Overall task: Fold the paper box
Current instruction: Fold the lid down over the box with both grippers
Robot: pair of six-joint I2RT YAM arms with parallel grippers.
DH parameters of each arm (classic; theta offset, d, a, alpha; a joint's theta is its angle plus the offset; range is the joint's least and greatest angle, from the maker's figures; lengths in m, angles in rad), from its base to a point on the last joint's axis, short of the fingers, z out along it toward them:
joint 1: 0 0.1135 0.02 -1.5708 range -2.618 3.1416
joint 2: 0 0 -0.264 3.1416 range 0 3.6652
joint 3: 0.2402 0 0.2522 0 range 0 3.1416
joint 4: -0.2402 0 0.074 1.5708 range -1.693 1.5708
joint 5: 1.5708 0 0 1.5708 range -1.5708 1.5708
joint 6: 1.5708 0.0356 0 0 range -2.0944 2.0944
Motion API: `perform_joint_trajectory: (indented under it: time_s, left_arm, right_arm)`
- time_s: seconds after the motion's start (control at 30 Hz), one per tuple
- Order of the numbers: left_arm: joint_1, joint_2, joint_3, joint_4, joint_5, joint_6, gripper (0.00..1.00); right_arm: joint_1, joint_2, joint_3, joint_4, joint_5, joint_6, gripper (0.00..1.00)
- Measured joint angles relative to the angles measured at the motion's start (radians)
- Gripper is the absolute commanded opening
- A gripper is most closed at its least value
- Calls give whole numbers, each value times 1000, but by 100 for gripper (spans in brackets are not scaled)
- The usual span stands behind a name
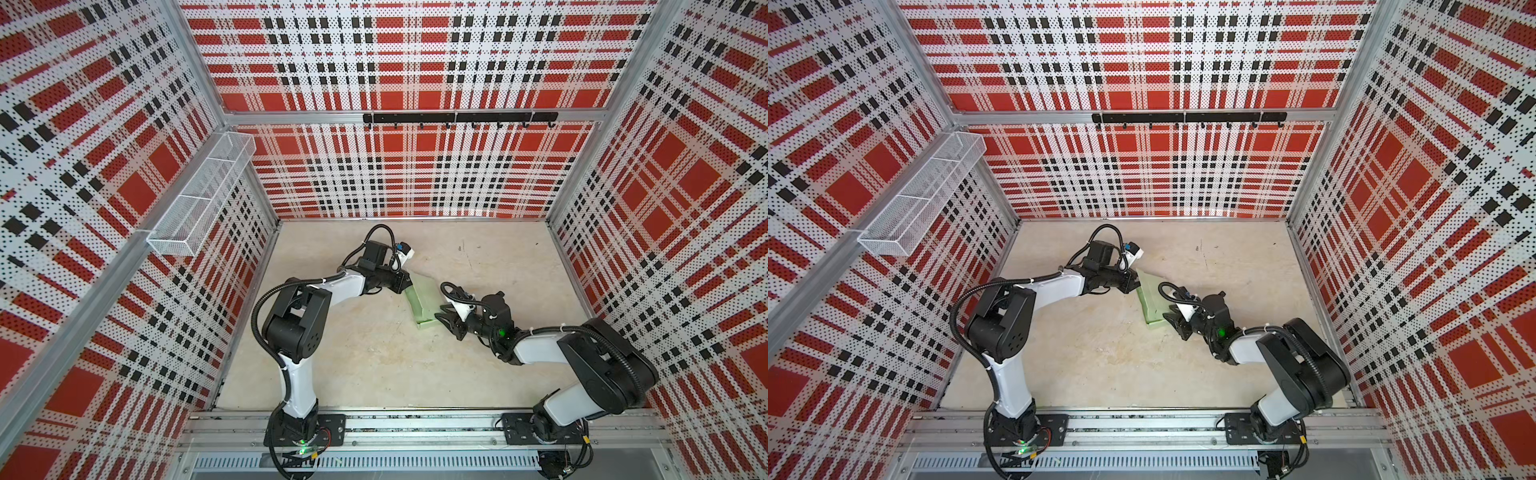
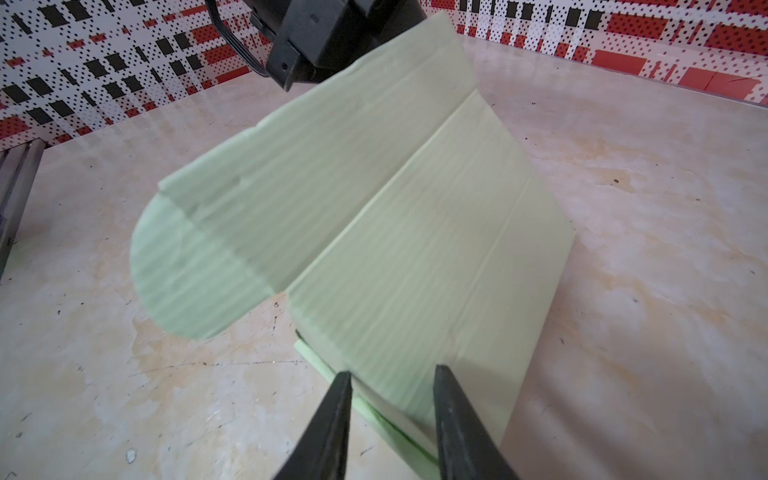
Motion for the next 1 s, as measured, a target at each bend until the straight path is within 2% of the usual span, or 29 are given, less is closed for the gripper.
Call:
perform_joint_trajectory:
  time_s: [0.17, 0.43, 0.7, 0.87, 1.0]
  left_arm:
    - [3, 0, -6, 1, 10, 6, 8]
    - [-1, -3, -14, 4, 11, 23, 8]
    - [-5, -6, -16, 6, 10, 28, 8]
    - [-18, -6, -16, 6, 10, 31, 8]
    - [-26, -6, -16, 6, 10, 32, 8]
  right_arm:
    - [1, -26, 0, -36, -1, 2, 42]
    - [1, -90, -4, -86, -16, 8, 44]
    - [-4, -246, -17, -186, -61, 13, 44]
    - [-49, -303, 7, -244, -122, 52, 39]
    - [-98, -293, 59, -241, -151, 120, 28]
